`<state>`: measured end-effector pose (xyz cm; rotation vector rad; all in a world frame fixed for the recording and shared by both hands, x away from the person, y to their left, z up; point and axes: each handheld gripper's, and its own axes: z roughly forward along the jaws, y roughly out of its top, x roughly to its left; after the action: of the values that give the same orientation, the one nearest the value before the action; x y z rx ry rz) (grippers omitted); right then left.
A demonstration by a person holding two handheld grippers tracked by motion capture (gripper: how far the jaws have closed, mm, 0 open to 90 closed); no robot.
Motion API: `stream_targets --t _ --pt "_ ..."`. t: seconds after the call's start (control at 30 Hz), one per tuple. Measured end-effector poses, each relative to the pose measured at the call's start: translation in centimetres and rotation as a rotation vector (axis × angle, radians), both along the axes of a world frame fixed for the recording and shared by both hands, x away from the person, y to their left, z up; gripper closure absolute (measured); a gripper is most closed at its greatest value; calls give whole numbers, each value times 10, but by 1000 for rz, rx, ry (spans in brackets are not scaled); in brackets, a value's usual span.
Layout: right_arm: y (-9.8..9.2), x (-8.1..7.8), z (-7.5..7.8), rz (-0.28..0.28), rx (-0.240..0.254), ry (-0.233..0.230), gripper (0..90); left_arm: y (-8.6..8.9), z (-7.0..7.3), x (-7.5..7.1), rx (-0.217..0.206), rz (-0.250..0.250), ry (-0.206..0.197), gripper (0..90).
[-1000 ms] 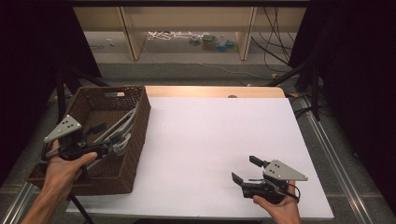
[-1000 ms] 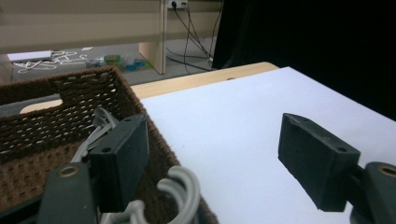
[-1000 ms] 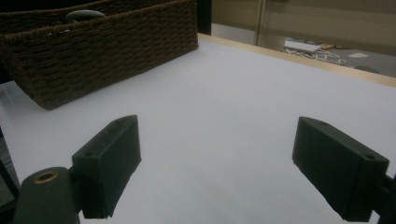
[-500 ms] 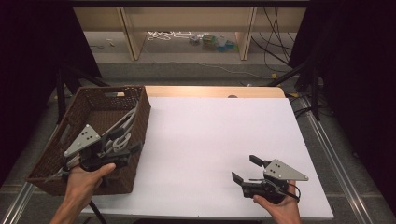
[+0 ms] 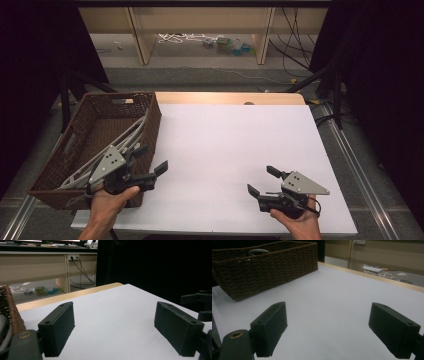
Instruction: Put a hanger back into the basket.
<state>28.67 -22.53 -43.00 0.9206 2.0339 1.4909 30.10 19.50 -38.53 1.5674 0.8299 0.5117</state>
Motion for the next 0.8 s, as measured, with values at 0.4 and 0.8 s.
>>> stream_targets --t 0.4,0.8 --pt "0 -1 2 -11 -4 -23 160 -17 -35 -12 80 -43 -2 165" --pt "1 -3 2 -15 13 -45 160 -10 -48 -15 34 -8 17 167"
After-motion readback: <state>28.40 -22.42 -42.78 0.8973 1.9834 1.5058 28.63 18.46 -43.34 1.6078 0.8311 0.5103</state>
